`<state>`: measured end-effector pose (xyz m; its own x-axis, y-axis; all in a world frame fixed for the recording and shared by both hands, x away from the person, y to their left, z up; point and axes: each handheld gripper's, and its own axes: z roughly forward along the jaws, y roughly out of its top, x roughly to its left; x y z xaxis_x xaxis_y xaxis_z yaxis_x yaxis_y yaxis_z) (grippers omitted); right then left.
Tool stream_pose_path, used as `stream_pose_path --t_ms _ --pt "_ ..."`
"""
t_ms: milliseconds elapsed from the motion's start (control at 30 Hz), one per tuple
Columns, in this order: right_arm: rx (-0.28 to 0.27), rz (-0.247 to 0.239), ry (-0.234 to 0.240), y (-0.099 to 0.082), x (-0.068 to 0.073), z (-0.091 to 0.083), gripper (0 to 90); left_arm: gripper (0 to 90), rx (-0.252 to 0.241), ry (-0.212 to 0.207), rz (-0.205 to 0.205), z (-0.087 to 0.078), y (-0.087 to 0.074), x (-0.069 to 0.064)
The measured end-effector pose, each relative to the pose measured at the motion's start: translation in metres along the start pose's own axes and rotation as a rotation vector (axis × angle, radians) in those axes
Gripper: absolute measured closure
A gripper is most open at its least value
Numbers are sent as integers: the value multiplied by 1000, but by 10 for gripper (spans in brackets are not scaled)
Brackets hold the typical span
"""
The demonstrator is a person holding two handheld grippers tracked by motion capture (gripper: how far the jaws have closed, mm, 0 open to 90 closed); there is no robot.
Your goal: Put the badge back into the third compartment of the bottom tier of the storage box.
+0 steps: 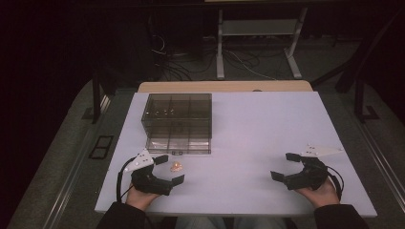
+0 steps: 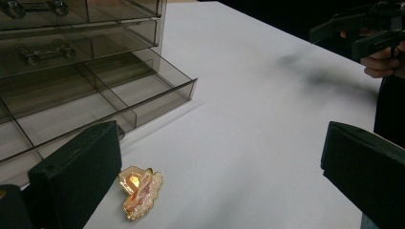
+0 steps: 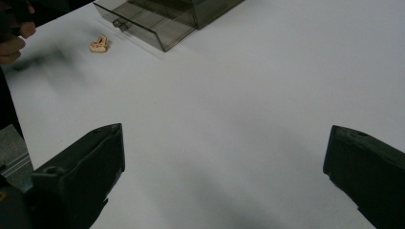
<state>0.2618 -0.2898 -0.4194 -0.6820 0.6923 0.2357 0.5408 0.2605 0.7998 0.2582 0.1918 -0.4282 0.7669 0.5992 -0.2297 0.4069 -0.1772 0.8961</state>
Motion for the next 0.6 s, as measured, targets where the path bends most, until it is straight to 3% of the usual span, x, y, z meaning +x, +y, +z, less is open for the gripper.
stream_pose_path --t_ms 600 --pt "9 -4 13 0 0 1 0 0 7 -8 -5 0 0 0"
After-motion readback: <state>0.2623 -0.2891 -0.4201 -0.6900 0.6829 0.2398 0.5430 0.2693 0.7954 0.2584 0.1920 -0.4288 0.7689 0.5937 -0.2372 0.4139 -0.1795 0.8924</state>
